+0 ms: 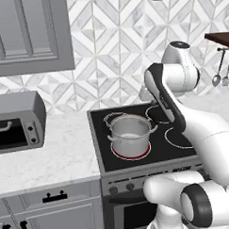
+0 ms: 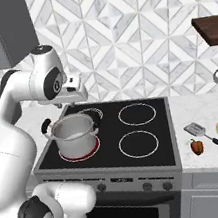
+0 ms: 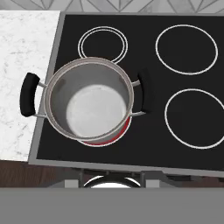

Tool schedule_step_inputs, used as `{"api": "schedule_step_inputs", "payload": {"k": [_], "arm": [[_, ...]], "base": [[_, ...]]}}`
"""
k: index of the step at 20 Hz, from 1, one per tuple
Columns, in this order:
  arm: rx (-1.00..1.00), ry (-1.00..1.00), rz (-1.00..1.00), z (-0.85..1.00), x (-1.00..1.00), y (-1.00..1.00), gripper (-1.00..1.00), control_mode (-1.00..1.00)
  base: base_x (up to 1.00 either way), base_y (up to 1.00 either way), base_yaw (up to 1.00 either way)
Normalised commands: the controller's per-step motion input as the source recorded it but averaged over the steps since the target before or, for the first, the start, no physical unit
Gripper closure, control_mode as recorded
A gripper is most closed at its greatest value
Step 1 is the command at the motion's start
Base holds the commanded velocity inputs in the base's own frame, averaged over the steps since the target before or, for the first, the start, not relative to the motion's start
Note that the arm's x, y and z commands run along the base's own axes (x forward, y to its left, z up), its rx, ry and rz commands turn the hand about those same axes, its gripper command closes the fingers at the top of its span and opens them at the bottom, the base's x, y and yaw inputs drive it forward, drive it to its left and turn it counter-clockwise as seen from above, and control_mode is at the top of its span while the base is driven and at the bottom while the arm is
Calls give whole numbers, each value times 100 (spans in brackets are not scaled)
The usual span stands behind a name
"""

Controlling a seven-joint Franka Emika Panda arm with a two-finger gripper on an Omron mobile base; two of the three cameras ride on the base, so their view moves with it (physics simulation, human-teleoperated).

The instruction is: Put the lemon wedge and bell pepper in the pot. Retrieve the spatula and lightly stir the vegetables in the pot.

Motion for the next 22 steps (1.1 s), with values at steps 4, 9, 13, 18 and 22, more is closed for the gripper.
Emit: {"api": "schedule_step_inputs", "payload": {"k": [4, 9, 13, 18, 22], "arm": [[0, 0, 0, 0, 0, 0, -100, 100], [0, 0, 0, 0, 0, 0, -100, 100], [0, 0, 0, 0, 0, 0, -100, 100], [0, 0, 0, 0, 0, 0, -100, 100], [0, 0, 0, 0, 0, 0, -100, 100]], "base": [[0, -11, 0], [0, -67, -3], [0, -85, -2], [3, -66, -1], [58, -28, 0]]}}
